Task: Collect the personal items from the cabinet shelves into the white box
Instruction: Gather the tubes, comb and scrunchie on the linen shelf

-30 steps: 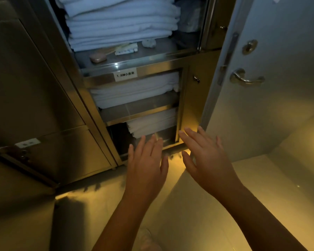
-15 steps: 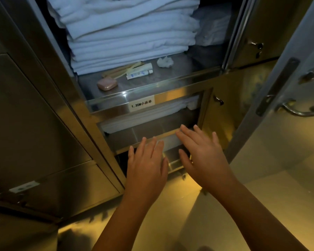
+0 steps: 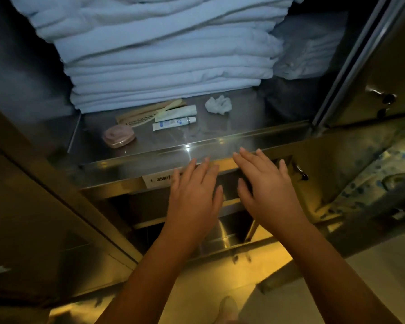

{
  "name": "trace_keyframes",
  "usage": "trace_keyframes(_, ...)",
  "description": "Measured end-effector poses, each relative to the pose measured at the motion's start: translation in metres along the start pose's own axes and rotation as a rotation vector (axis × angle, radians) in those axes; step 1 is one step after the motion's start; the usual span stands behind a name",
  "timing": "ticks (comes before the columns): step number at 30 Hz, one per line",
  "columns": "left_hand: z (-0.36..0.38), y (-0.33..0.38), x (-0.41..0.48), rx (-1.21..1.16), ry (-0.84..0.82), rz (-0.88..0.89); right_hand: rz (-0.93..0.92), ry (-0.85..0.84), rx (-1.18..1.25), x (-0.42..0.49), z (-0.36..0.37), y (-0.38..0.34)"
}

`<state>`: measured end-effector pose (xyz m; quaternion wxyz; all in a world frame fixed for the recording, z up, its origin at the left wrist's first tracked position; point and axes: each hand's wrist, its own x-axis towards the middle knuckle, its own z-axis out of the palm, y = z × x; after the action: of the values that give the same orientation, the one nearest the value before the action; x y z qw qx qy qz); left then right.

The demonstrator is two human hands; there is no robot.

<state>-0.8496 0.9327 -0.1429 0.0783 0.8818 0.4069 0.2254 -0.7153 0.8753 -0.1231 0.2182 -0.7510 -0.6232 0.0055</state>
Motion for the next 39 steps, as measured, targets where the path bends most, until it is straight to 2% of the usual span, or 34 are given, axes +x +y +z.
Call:
trace_keyframes(6,0.023,-0.001,0.057,0.025,-0.002,-0.098,-0.084,-0.093,0.002,0.059,0.013,0.034)
trace_keyframes(14,0.037,-0.040,0.088,0.121,-0.038,-0.235,-0.159,-0.134,0.037,0.110,0.038,0.042)
trace_keyframes(18,0.042,-0.059,0.106,0.116,-0.055,-0.231,-0.140,-0.126,0.044,0.129,0.048,0.045)
trace_keyframes(24,0.041,-0.091,0.134,0.092,-0.027,-0.200,-0.104,-0.203,0.013,0.164,0.064,0.038)
trace_keyframes(30,0.036,-0.124,0.161,0.076,-0.007,-0.177,-0.171,-0.105,0.032,0.205,0.073,0.022)
trace_keyframes(39,0.035,-0.153,0.178,0.084,-0.055,-0.145,-0.173,-0.138,-0.003,0.254,0.095,0.002)
